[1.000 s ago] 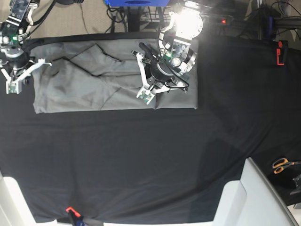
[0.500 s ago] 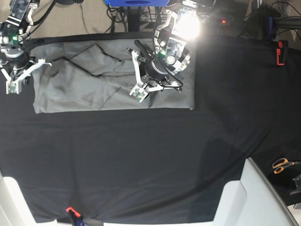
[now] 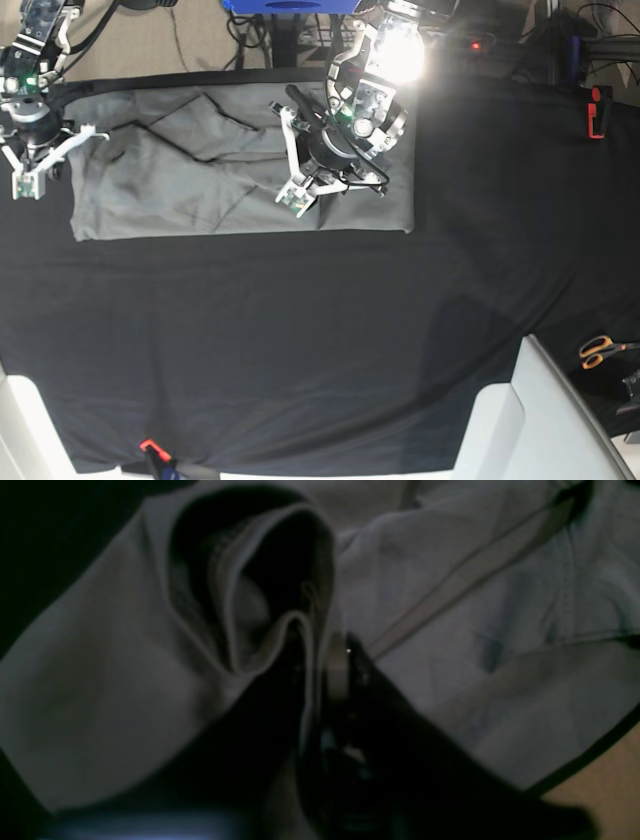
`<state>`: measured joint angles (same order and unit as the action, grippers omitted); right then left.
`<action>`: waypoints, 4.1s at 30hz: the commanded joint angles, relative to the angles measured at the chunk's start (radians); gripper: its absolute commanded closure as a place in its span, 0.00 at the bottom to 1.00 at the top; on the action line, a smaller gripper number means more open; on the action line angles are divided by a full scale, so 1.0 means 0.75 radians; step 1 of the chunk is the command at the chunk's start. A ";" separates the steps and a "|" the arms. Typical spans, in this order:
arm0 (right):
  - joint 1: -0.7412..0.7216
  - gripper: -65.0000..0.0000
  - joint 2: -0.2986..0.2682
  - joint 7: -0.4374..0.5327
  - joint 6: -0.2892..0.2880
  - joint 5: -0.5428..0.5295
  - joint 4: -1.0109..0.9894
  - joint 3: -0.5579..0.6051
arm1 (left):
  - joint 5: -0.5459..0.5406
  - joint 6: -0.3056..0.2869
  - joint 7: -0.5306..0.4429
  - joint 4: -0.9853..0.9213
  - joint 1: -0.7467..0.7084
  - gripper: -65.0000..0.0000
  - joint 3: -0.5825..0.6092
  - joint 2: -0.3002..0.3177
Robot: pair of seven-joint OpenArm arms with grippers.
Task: Fold the T-shirt properly
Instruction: 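Fold the strip's end over toward the right gripper with the left gripper, then grasp the strip's other end with the right gripper and fold it inward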
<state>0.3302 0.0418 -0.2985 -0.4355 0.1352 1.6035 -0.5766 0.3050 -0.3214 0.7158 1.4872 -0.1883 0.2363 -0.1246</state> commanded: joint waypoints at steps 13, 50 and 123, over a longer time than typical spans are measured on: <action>-0.005 1.00 -0.010 0.029 0.003 -0.012 0.023 -0.003 | -0.011 -0.008 -0.021 0.015 0.066 0.08 0.306 -0.011; -0.308 0.20 -0.621 -0.792 -0.350 -1.491 -0.903 -0.198 | -0.925 -0.125 -0.100 0.444 -0.538 1.00 -1.175 0.550; -0.200 1.00 -0.531 -0.650 0.105 -1.217 -0.245 0.230 | -0.925 -0.125 -0.102 0.340 -0.529 1.00 -1.165 0.566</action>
<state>0.1852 -0.3367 -0.8066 -0.3447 -0.7723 1.3956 -0.3962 -0.3832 -0.4191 0.6579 1.7248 -0.5808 -0.6304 0.2829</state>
